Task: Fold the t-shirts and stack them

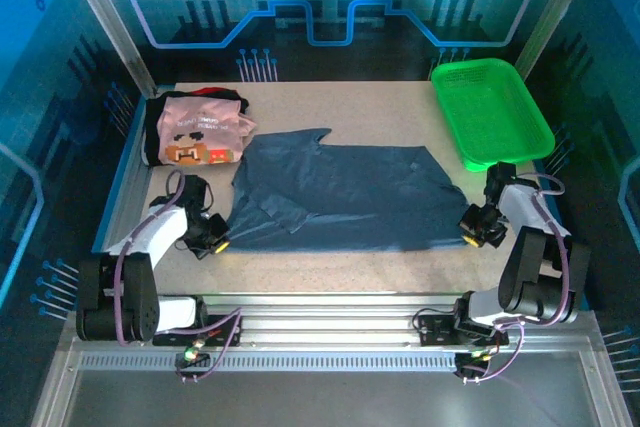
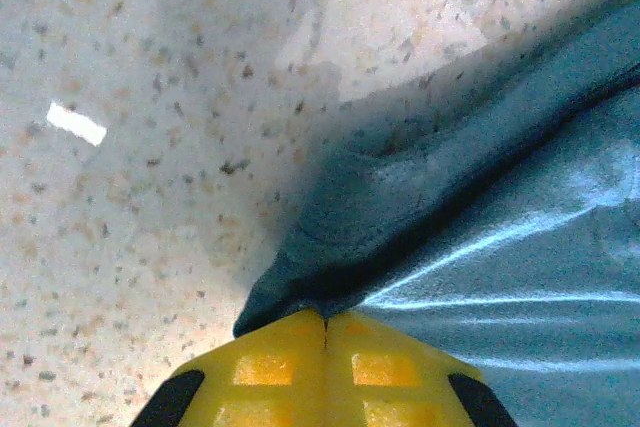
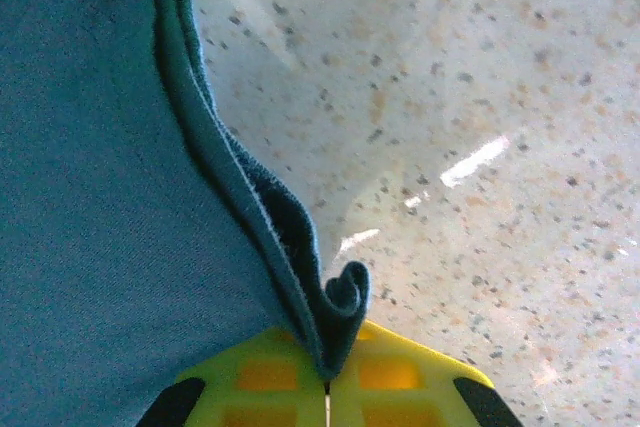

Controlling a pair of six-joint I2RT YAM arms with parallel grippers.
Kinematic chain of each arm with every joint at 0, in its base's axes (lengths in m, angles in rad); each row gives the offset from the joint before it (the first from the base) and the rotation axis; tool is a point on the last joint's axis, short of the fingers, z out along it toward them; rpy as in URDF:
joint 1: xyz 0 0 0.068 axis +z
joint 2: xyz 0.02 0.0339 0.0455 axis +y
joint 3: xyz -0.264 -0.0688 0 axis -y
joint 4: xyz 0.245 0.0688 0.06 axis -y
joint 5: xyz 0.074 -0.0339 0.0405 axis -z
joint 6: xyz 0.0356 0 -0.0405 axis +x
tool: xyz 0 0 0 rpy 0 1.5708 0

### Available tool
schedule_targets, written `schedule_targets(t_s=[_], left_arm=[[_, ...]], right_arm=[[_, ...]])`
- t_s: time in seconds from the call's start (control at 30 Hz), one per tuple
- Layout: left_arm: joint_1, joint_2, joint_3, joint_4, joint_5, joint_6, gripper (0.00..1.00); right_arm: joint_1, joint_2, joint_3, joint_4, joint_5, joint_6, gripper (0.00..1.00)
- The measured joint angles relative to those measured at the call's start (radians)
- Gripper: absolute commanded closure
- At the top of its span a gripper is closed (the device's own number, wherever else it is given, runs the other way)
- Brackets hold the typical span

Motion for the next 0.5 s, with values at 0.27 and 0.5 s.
schedule_targets(t_s=[0.27, 0.5], left_arm=[[-0.003, -0.044, -0.006, -0.056, 0.007, -0.065, 0.42], [-0.124, -0.132, 0.210, -0.148, -0.018, -0.092, 0.17]], right_arm=[[0.000, -0.004, 0.003, -0.013, 0.006, 0.006, 0.36], [0.020, -0.227, 0.093, -0.023, -0.167, -0.050, 0.01]])
